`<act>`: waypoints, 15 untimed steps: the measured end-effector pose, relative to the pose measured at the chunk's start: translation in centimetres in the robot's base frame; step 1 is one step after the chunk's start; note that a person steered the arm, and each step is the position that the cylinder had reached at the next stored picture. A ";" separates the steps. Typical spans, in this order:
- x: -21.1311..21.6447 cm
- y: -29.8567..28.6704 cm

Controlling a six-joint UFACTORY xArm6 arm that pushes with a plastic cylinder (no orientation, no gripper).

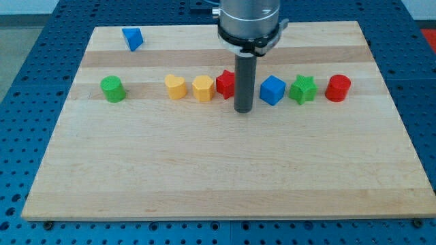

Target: Move the red star towards the top center

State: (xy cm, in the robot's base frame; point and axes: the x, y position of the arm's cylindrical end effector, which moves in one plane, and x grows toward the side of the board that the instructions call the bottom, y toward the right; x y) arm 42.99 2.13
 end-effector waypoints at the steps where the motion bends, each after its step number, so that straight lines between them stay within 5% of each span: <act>1: -2.1 -2.0; 11: -17.2 -2.5; 13: -16.4 1.2; 15: -20.8 4.7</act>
State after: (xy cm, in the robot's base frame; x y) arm 22.16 6.81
